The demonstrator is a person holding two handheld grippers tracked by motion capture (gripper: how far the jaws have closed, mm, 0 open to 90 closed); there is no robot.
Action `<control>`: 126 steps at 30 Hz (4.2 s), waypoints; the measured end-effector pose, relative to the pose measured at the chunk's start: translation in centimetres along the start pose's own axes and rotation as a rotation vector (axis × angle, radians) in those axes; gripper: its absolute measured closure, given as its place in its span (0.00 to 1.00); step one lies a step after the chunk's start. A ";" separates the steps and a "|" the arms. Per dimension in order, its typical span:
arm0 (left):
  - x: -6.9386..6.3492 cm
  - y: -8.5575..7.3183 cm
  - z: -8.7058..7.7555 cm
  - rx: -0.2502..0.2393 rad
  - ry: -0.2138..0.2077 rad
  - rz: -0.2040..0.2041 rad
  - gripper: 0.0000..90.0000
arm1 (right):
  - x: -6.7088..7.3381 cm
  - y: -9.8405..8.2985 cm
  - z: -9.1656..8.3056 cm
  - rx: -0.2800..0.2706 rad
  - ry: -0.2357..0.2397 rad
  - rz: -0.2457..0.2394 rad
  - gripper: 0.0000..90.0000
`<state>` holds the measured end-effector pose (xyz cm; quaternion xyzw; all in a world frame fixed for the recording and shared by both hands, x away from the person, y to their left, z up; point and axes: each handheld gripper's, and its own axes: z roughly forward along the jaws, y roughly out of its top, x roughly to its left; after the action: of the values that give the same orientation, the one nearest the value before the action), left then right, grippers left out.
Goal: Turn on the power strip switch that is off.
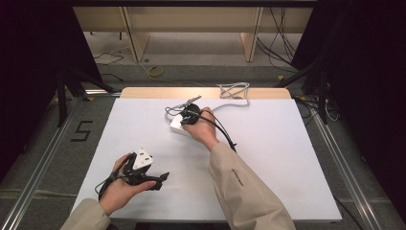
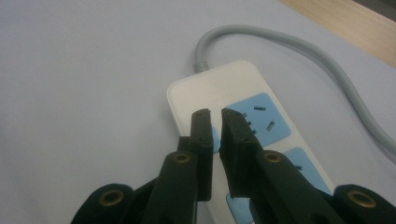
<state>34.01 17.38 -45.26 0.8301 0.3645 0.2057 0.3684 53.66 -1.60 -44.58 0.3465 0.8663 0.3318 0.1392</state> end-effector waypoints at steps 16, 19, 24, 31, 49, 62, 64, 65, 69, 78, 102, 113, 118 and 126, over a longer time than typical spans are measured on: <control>0.0 -0.1 0.0 0.003 0.007 0.000 0.18 | -0.2 -1.0 -2.3 -0.019 0.039 -0.014 0.74; 0.0 -0.1 0.0 0.005 0.006 -0.002 0.18 | 0.0 -1.1 -2.8 -0.018 0.048 -0.023 0.73; 0.0 -0.1 0.0 0.006 0.007 -0.005 0.18 | -0.3 -1.8 -3.5 -0.022 0.044 -0.015 0.70; 0.0 0.0 0.1 0.010 0.007 -0.002 0.18 | -1.0 -2.7 -4.6 -0.028 0.016 -0.025 0.66; 0.0 -0.1 0.1 0.013 0.012 -0.008 0.18 | -2.3 -5.4 -9.1 -0.062 0.000 -0.023 0.60; 0.0 -0.2 0.1 0.014 0.010 -0.017 0.18 | -2.9 -7.3 -11.2 -0.062 -0.015 -0.023 0.59; 0.0 -0.2 0.1 0.011 0.012 -0.020 0.17 | -3.0 -7.6 -11.5 -0.063 -0.019 -0.028 0.59; 0.0 -0.2 0.1 0.011 0.010 -0.023 0.17 | -3.0 -7.7 -11.7 -0.063 -0.020 -0.025 0.59; 0.0 -0.2 0.1 0.011 0.010 -0.024 0.17 | -3.1 -8.1 -12.2 -0.070 -0.026 -0.019 0.58; 0.1 -0.2 0.1 0.010 0.009 -0.033 0.17 | -3.1 -9.1 -13.4 -0.080 -0.029 -0.021 0.56; 0.2 -0.3 -0.1 0.007 0.019 -0.045 0.17 | -2.8 -12.7 -16.8 -0.121 0.008 -0.006 0.53; 0.2 -0.4 -0.1 0.008 0.020 -0.047 0.17 | -3.6 -15.3 -18.0 -0.128 0.008 0.037 0.50; 0.3 -0.4 -0.1 0.009 0.020 -0.047 0.17 | -3.9 -16.5 -18.7 -0.133 0.004 0.049 0.49; 0.3 -0.4 -0.1 0.008 0.024 -0.055 0.17 | -4.1 -18.3 -19.5 -0.153 0.003 0.049 0.49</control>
<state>33.95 17.84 -45.48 0.8187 0.3924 0.2038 0.3663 38.12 -23.60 -42.41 0.3556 0.8297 0.4009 0.1560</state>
